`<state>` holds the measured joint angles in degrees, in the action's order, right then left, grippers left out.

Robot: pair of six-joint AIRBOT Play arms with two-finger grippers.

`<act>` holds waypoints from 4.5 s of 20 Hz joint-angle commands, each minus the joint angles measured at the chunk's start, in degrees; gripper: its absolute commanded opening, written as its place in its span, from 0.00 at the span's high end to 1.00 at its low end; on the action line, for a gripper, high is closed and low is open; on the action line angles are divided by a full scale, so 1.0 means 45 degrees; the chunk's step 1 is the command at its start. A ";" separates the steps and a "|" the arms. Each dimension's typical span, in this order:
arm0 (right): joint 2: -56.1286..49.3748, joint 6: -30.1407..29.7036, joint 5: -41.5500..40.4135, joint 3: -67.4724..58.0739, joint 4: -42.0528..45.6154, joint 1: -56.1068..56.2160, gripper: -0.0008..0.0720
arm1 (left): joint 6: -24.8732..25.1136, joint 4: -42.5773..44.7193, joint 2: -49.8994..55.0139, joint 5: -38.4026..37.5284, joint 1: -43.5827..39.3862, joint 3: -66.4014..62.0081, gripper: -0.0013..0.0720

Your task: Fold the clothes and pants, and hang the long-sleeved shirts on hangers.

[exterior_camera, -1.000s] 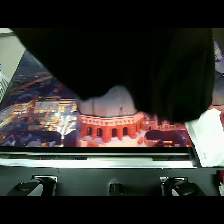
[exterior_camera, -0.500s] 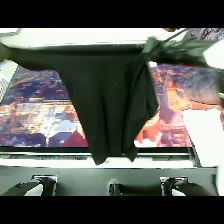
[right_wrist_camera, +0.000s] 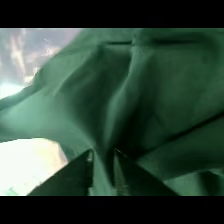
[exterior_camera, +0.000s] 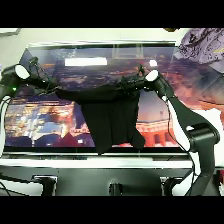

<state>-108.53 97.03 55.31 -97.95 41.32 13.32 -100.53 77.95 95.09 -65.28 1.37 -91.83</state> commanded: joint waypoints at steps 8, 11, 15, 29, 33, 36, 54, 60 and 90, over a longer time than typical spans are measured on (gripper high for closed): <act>0.3871 -0.2497 0.6902 0.0792 0.2395 -0.4765 0.28 | -0.0005 -0.0112 -0.0301 -0.0544 0.0442 0.0058 0.96; 0.5537 -0.2871 0.6965 0.4056 0.2977 -0.5678 0.27 | -0.0010 -0.0121 -0.0340 -0.0753 0.0447 0.0058 0.96; 0.7431 -0.3075 0.5265 0.9894 0.2492 -0.5353 0.25 | -0.0010 -0.0126 -0.0340 -0.0884 0.0447 0.0058 0.96; 0.7941 -0.2720 0.0185 1.4401 0.0738 -0.2880 0.94 | -0.0005 -0.0117 -0.0340 -0.0962 0.0447 0.0058 0.96; 0.7898 -0.1817 -0.0539 1.1074 0.0889 -0.4182 0.95 | 0.0000 -0.0112 -0.0340 -0.0967 0.0452 0.0058 0.96; 0.7295 -0.0685 -0.1734 0.7499 0.1112 -0.5435 0.95 | 0.0000 -0.0112 -0.0340 -0.0976 0.0447 0.0063 0.96; 0.5906 -0.0908 0.3555 0.4925 0.2322 -0.7548 0.30 | -0.0005 -0.0117 -0.0005 -0.1749 0.0447 0.0165 0.96; 0.9117 -0.1758 0.2157 1.1628 0.1175 -0.7451 0.24 | -0.0005 -0.0117 -0.0005 -0.1734 0.0447 0.0165 0.96; 1.0482 -0.1700 -0.0117 0.1826 0.1481 -0.1491 0.95 | 0.0709 0.2924 -0.4619 -0.0690 0.0452 -0.6683 0.96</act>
<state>-64.93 89.36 50.81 -73.30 42.30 6.63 -97.67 85.41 82.35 -71.92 3.42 -115.90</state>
